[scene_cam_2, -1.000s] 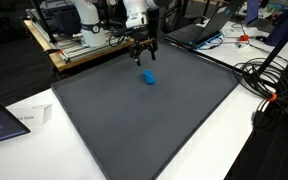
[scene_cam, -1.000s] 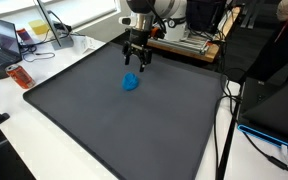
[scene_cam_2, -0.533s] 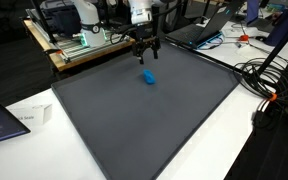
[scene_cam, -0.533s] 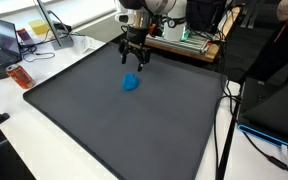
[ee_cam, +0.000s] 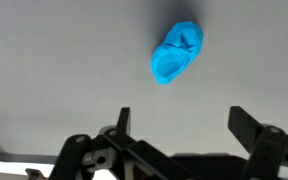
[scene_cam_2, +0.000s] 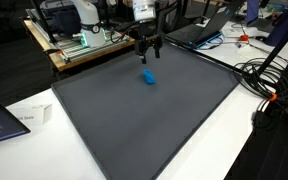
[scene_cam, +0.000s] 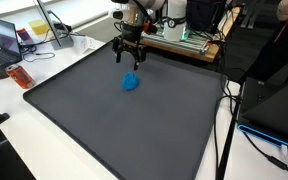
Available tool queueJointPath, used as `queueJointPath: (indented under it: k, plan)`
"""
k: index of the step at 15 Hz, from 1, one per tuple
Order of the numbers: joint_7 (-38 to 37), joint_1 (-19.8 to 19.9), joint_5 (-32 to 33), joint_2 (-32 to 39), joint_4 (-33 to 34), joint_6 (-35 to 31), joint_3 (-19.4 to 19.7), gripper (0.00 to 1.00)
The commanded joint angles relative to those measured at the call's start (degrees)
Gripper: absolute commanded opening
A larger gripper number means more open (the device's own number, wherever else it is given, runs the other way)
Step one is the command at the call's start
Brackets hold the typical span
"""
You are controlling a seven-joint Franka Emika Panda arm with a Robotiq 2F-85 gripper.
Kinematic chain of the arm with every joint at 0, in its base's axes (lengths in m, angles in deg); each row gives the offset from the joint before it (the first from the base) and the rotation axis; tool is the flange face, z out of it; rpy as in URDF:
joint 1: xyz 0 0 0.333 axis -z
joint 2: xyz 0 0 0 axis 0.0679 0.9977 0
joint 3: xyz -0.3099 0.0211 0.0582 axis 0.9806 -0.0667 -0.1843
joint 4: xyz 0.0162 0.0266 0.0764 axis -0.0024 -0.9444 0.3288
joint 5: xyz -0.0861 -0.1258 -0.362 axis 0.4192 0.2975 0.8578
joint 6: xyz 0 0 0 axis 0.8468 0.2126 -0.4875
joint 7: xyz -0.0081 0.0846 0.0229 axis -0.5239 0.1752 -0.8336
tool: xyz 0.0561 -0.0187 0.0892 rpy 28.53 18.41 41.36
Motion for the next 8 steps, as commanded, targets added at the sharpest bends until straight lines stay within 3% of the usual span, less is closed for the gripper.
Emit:
queueJointPath:
  k: [1, 8]
  plan:
    - [4.4, 1.6, -1.6, 3.7, 4.0, -3.0, -1.7, 1.00]
    - [6.0, 1.6, -1.4, 8.5, 7.0, -5.1, -1.9, 1.00]
